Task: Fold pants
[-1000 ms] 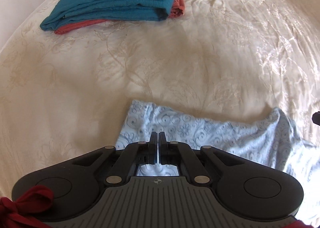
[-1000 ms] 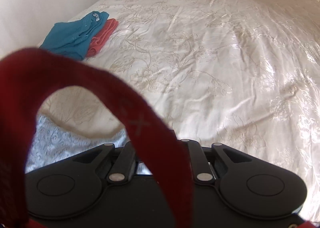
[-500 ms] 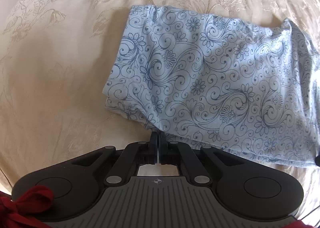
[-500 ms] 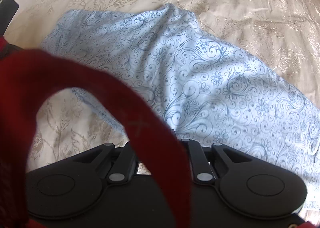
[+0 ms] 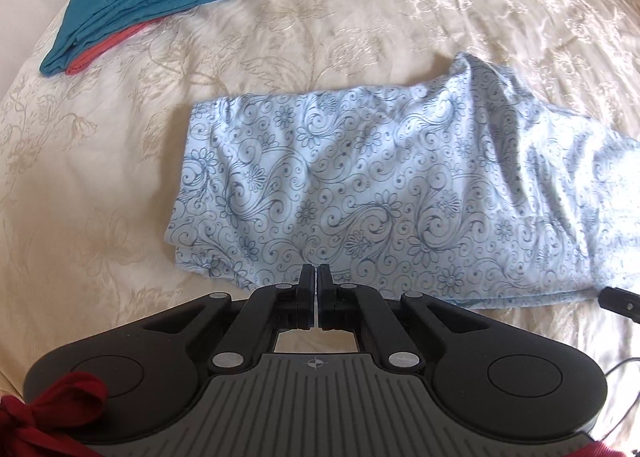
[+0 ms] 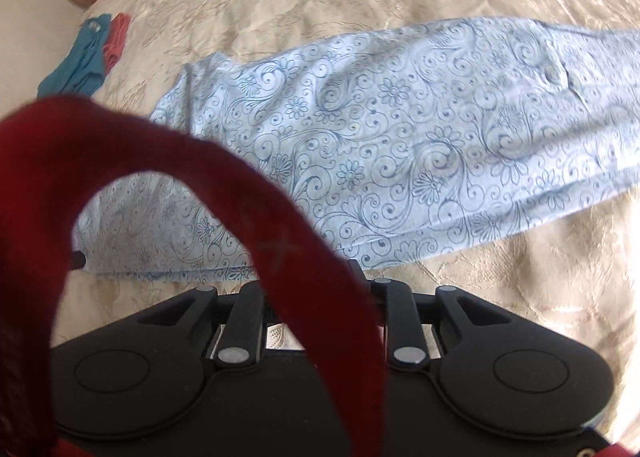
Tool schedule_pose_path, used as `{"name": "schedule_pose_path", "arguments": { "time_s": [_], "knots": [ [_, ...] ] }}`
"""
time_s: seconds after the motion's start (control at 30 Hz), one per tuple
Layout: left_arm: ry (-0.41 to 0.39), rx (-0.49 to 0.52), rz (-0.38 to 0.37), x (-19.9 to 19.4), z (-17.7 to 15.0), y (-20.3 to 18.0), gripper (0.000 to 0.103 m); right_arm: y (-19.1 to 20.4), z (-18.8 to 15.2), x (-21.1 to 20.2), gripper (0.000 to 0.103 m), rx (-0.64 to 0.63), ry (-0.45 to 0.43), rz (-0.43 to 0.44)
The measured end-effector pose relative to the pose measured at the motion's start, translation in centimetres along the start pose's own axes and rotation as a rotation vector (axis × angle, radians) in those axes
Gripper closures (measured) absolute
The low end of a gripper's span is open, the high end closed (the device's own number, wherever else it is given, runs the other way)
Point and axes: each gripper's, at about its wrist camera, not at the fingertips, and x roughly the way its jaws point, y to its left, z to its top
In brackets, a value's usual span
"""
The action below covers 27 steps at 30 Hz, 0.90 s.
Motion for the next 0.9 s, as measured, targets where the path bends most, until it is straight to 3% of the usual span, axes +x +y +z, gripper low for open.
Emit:
{"name": "schedule_pose_path", "arguments": {
  "time_s": [0.27, 0.77, 0.87, 0.9],
  "knots": [
    [-0.014, 0.069, -0.011, -1.0, -0.7, -0.1, 0.100, -2.5, -0.2, -0.3, 0.069, 0.262, -0.072, 0.076],
    [-0.024, 0.081, -0.019, -1.5, -0.9, 0.2, 0.100, -3.4, 0.2, -0.3, 0.069, 0.380, -0.120, 0.085],
    [-0.030, 0.092, -0.022, -1.7, -0.8, -0.1, 0.100, -3.1, 0.4, -1.1, 0.097, 0.355, -0.180, 0.081],
    [-0.032, 0.095, -0.025, -1.8, -0.7, -0.2, 0.100, -2.9, 0.4, -1.5, 0.097, 0.336, -0.190, 0.077]
  ]
}}
